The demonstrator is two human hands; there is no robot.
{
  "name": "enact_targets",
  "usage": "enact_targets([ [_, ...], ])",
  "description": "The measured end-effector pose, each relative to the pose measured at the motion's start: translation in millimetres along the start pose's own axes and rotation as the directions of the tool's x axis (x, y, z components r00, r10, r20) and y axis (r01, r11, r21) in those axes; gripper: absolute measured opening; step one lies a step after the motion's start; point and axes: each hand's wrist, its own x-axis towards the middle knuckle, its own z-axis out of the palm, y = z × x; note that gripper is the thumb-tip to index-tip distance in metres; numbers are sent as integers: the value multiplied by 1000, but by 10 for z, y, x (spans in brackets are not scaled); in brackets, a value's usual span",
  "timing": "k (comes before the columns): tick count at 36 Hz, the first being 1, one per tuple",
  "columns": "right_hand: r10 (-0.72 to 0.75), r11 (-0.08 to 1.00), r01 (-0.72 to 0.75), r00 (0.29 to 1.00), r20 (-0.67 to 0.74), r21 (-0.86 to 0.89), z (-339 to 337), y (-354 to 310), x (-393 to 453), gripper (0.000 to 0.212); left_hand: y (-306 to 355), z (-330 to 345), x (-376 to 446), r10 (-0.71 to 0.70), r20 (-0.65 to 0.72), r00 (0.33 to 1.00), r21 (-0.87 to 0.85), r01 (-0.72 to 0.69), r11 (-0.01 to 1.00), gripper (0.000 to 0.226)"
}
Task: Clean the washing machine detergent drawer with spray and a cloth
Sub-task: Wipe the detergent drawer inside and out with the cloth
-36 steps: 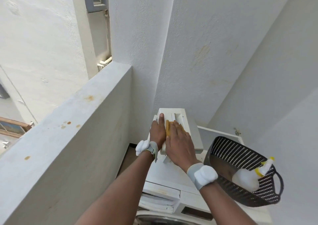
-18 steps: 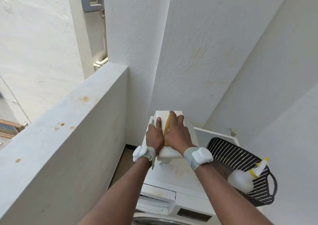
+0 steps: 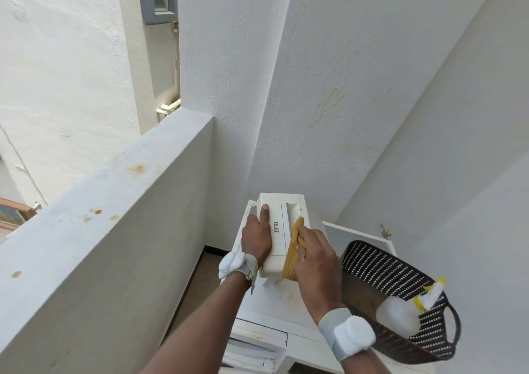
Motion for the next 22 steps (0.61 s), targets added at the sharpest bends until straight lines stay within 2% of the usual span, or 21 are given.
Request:
enact_targets([
  [2, -35, 999, 39, 993, -115, 29, -38, 73, 53, 38, -37, -9, 62, -10, -11, 1000, 0, 10, 1000, 73],
  [4, -80, 997, 77, 986, -145, -26, -70, 119, 125, 35, -57, -21, 126, -14, -5, 1000, -1, 14, 1000, 73],
  [6, -152, 977, 145, 988, -33, -157, -51, 197, 220, 27, -66, 15, 168, -9, 1, 1000, -5, 9, 1000, 73],
  [9, -192, 941, 225, 970, 149, -252, 57, 289, 342, 21, -59, 33, 155, 15, -2, 1000, -23, -15, 1000, 69],
  [13, -251, 895, 307, 946, 203, -323, 123, 297, 658, 13, -65, 17, 136, 27, 2, 1000, -35, -27, 999, 60],
  [16, -195, 887, 265, 958, 212, -378, 144, 204, 985, 11, -72, 18, 128, 54, 8, 999, -29, -54, 998, 53],
  [22, -165, 867, 280, 941, 294, -412, 242, -15, 1152, 17, -112, -41, 225, 10, -40, 999, -34, -11, 999, 67],
])
